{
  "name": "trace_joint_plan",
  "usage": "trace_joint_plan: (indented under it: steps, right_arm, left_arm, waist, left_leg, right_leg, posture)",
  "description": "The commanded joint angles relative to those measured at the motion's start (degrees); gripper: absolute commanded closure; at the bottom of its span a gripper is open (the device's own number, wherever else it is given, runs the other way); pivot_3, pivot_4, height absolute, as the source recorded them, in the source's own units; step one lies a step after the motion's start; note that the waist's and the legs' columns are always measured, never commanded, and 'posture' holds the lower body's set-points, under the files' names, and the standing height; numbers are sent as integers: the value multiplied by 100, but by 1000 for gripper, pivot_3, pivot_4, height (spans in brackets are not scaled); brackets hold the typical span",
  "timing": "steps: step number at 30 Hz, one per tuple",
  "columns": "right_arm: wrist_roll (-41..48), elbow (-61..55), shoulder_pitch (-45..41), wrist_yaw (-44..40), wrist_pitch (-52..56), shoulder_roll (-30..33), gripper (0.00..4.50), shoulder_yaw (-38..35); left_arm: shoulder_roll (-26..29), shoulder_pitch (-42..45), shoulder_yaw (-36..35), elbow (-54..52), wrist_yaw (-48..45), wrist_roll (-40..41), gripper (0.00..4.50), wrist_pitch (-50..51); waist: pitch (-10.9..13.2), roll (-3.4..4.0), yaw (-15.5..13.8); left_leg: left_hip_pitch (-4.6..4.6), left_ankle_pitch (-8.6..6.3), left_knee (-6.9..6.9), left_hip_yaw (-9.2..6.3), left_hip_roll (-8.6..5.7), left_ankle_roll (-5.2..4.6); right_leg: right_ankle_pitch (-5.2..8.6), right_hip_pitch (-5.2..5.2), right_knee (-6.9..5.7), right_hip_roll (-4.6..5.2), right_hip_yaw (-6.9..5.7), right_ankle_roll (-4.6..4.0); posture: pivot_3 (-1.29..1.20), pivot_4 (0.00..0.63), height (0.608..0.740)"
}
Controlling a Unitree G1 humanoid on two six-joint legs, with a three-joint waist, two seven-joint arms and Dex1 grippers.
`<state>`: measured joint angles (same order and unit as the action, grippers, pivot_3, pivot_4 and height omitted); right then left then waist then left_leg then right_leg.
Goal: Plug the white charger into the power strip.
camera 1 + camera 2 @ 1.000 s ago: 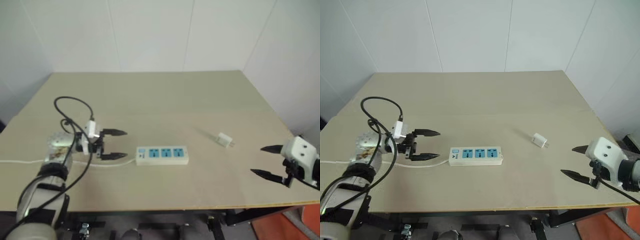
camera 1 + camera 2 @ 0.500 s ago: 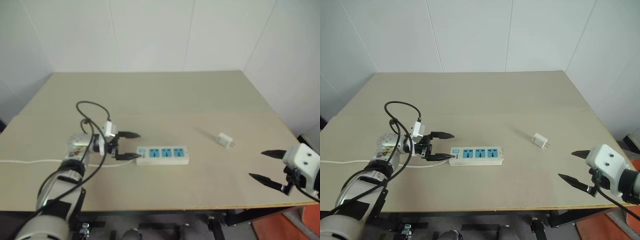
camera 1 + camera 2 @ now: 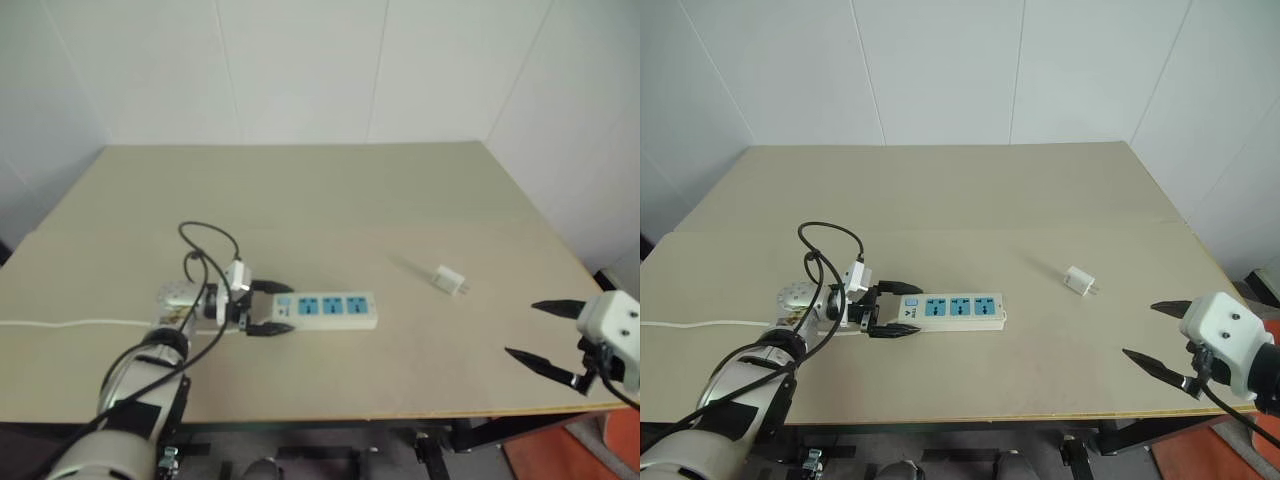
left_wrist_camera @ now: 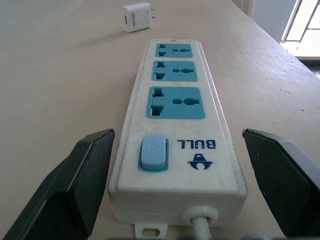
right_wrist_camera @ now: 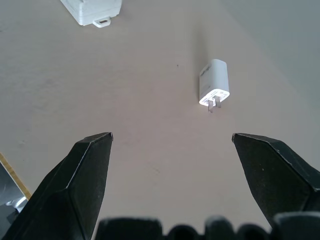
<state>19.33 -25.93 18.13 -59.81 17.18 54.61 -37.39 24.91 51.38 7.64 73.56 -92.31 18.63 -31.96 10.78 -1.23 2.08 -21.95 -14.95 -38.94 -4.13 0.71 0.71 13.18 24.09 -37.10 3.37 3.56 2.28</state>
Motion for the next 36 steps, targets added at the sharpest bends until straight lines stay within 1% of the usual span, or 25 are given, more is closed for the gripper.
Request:
trace_joint_plan:
  steps: [1,5,13,20,23,25,26,30,34,36]
  right_arm:
    - [88,-126,-14,4,3,-2,0,-315]
    - [63,-99,-29,12,-26,0,0,-291]
    - [19,-158,-125,167,-3,-24,0,-132]
    - [-41,-99,-174,206,-80,-28,0,-11]
    - [-83,-42,-254,224,-116,-11,0,82]
    - [-112,-22,-280,223,-141,-15,0,120]
    - [-117,-14,-295,218,-151,-16,0,134]
    - [-128,24,-383,211,-178,-2,0,202]
    - [-150,77,-475,194,-179,22,0,259]
    - [-136,81,-519,181,-149,43,0,283]
  left_arm:
    - [-69,30,-371,69,82,-200,33,-131]
    - [-121,31,-563,91,50,-413,33,-95]
    - [-315,-155,-868,14,-19,-488,33,-28]
    - [-293,-292,-967,-5,-19,-624,33,-77]
    - [-282,-316,-1026,-32,-19,-576,581,-54]
    - [-285,-327,-1061,-51,-19,-552,1181,-71]
    - [-299,-331,-1115,-52,-19,-539,1242,-97]
    - [-353,-357,-1231,-88,-19,-479,1240,-93]
    - [-377,-421,-1118,-270,-19,-260,1240,130]
    - [-358,-478,-886,-456,-19,-122,1240,230]
  waist:
    - [0,0,0]
    - [0,0,5]
    - [-1,0,3]
    - [-11,-2,4]
    - [-14,-2,10]
    - [-14,-2,11]
    - [-14,-3,11]
    - [-14,-3,17]
    - [-14,-3,16]
    - [-14,-2,15]
  left_leg:
    - [0,0,0,0,0,0]
    - [3,0,0,0,0,0]
    - [4,0,0,0,0,0]
    - [11,0,0,0,0,0]
    - [23,0,1,0,0,0]
    - [26,0,1,0,0,0]
    - [29,0,2,0,0,0]
    - [30,0,2,0,0,0]
    - [31,0,3,0,0,0]
    - [30,0,3,0,0,0]
  right_leg:
    - [0,0,0,0,0,0]
    - [0,-1,-1,0,0,0]
    - [0,-3,-2,0,0,0]
    - [0,-10,-1,0,0,0]
    - [0,-20,-1,0,1,0]
    - [0,-24,-1,0,0,1]
    - [0,-27,-1,0,0,1]
    - [0,-27,0,0,1,1]
    - [0,-27,0,0,1,1]
    - [1,-27,0,0,1,1]
  posture:
    - [0,150,740]
    - [0,150,740]
    - [0,150,740]
    - [0,150,740]
    - [0,150,740]
    - [0,150,740]
    - [0,150,740]
    - [0,150,740]
    - [0,150,740]
    - [0,150,740]
